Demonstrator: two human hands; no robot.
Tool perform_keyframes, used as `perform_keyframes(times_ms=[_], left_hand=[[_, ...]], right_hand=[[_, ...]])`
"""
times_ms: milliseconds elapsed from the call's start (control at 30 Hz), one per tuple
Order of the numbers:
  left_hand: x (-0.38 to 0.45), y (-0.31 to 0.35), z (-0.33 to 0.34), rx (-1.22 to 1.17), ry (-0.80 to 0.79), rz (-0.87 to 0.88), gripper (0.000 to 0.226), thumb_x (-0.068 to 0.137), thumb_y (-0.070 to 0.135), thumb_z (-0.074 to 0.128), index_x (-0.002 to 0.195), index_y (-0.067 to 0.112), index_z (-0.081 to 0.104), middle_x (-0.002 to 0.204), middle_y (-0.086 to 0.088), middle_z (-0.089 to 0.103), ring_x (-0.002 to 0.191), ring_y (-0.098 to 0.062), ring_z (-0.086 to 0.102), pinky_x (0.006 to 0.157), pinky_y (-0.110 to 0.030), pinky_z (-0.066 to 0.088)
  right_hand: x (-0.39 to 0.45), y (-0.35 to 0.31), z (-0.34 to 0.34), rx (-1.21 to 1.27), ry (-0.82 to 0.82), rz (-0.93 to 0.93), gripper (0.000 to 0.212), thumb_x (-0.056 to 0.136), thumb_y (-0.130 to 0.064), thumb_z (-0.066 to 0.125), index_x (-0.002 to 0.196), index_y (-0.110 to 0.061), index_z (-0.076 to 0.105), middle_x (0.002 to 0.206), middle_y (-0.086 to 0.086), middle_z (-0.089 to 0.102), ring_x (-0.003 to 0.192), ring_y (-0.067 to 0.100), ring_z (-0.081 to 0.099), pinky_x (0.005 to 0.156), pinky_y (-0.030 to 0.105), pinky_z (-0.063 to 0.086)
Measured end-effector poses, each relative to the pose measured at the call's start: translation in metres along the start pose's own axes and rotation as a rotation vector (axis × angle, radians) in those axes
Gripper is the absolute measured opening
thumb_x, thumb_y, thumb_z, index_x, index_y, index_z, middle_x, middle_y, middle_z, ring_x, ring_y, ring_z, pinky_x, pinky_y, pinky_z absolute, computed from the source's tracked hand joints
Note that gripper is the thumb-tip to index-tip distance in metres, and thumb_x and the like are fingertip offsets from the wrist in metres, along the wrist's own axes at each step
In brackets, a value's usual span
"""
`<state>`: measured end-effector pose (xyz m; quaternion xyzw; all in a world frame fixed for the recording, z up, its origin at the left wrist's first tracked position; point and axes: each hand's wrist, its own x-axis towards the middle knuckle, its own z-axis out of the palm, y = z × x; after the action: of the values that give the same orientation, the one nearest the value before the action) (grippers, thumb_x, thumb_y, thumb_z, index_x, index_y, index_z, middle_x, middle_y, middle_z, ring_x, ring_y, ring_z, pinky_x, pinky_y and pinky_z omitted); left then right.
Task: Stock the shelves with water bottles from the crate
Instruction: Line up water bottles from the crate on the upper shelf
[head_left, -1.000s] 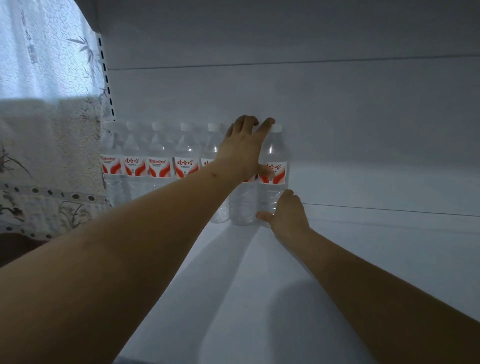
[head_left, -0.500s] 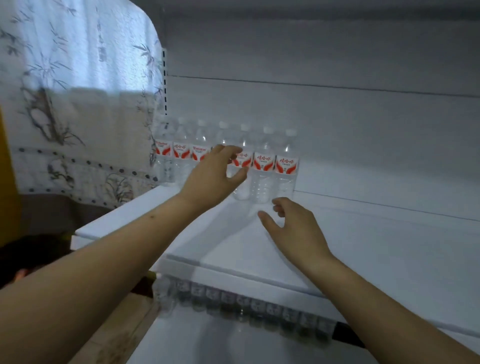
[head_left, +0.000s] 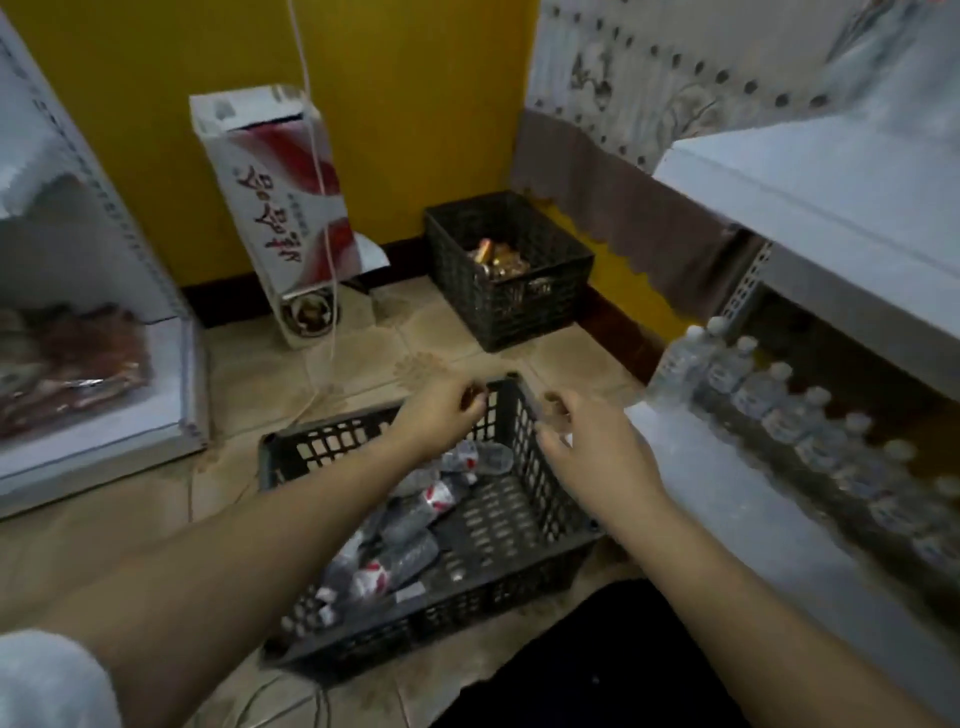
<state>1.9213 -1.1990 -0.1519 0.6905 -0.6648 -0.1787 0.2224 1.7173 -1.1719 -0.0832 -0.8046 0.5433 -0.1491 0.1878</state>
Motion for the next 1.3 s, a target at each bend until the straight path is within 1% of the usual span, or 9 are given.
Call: perform_keyframes(times_ms=[133, 233, 300, 467, 600, 700, 933, 1100, 1300], left_hand=[[-0.050, -0.127, 0.048, 0.086, -0.339, -0.374, 0.025, 0.089, 0.036, 0.057, 0.106, 0.018, 0.066, 0.102, -0.005, 0.067, 0.096, -0.024, 0.064, 0.084, -0.037, 0.053], [-0.075, -0.188, 0.066, -0.023, -0.397, -0.577, 0.019, 0.092, 0.030, 0.061, 0.109, 0.021, 0.060, 0.100, 0.000, 0.063, 0.092, -0.015, 0.062, 0.081, -0.033, 0.053], [-0.072, -0.223, 0.076, -0.093, -0.337, -0.721, 0.022, 0.090, 0.033, 0.063, 0.106, 0.019, 0.058, 0.098, -0.002, 0.064, 0.088, -0.017, 0.063, 0.080, -0.034, 0.055], [-0.059, -0.294, 0.106, -0.521, -0.073, -1.143, 0.074, 0.082, 0.052, 0.067, 0.135, 0.007, 0.041, 0.125, -0.015, 0.057, 0.107, -0.034, 0.061, 0.086, -0.039, 0.052], [-0.045, -0.301, 0.126, -0.999, 0.096, -1.320, 0.052, 0.082, 0.043, 0.073, 0.117, 0.005, 0.062, 0.109, -0.017, 0.069, 0.098, -0.034, 0.069, 0.089, -0.046, 0.056], [-0.031, -0.294, 0.133, -1.373, 0.305, -1.369, 0.034, 0.077, 0.023, 0.080, 0.103, 0.006, 0.066, 0.098, -0.014, 0.073, 0.088, -0.028, 0.073, 0.086, -0.042, 0.058], [-0.026, -0.289, 0.134, -1.465, 0.465, -1.312, 0.035, 0.079, 0.018, 0.078, 0.109, 0.006, 0.066, 0.099, -0.014, 0.075, 0.086, -0.027, 0.074, 0.085, -0.043, 0.059], [-0.021, -0.256, 0.105, -0.594, 0.394, -0.908, 0.030, 0.079, 0.041, 0.078, 0.095, 0.018, 0.066, 0.089, 0.002, 0.071, 0.084, -0.016, 0.070, 0.078, -0.037, 0.059], [-0.019, -0.199, 0.021, -0.234, 0.391, -0.600, 0.045, 0.069, 0.068, 0.069, 0.084, 0.026, 0.068, 0.075, 0.006, 0.071, 0.070, -0.011, 0.068, 0.067, -0.042, 0.060]], right_hand=[[0.032, -0.016, 0.072, 0.066, -0.336, 0.112, 0.056, 0.096, -0.039, 0.054, 0.145, -0.016, 0.040, 0.136, 0.005, 0.054, 0.116, 0.023, 0.055, 0.089, 0.032, 0.047], [0.046, -0.025, 0.114, 0.148, -0.457, 0.155, 0.044, 0.095, -0.033, 0.057, 0.137, -0.019, 0.048, 0.114, -0.001, 0.060, 0.092, 0.014, 0.055, 0.073, 0.026, 0.042], [0.056, -0.025, 0.138, 0.173, -0.512, 0.205, 0.036, 0.096, -0.031, 0.056, 0.130, -0.020, 0.053, 0.100, -0.004, 0.057, 0.082, 0.010, 0.051, 0.069, 0.026, 0.042], [0.076, -0.020, 0.195, 0.189, -0.595, 0.281, 0.027, 0.096, -0.034, 0.054, 0.118, -0.021, 0.058, 0.108, 0.000, 0.061, 0.088, 0.014, 0.054, 0.071, 0.025, 0.040], [0.069, 0.006, 0.229, 0.046, -0.736, 0.296, 0.042, 0.095, -0.035, 0.054, 0.132, -0.016, 0.051, 0.130, 0.009, 0.057, 0.113, 0.024, 0.054, 0.088, 0.027, 0.043], [0.072, 0.019, 0.234, 0.065, -0.774, 0.326, 0.049, 0.096, -0.037, 0.053, 0.140, -0.016, 0.046, 0.138, 0.008, 0.051, 0.121, 0.025, 0.051, 0.085, 0.025, 0.039], [0.077, 0.037, 0.237, 0.053, -0.784, 0.317, 0.041, 0.099, -0.035, 0.046, 0.134, -0.014, 0.052, 0.134, 0.010, 0.054, 0.119, 0.026, 0.051, 0.088, 0.026, 0.040], [0.073, 0.042, 0.227, 0.088, -0.743, 0.339, 0.050, 0.098, -0.037, 0.051, 0.142, -0.015, 0.045, 0.139, 0.008, 0.051, 0.120, 0.025, 0.052, 0.093, 0.027, 0.044], [0.061, 0.021, 0.209, 0.219, -0.543, 0.209, 0.061, 0.086, -0.043, 0.068, 0.140, -0.025, 0.044, 0.133, -0.002, 0.056, 0.119, 0.017, 0.054, 0.094, 0.027, 0.042]])
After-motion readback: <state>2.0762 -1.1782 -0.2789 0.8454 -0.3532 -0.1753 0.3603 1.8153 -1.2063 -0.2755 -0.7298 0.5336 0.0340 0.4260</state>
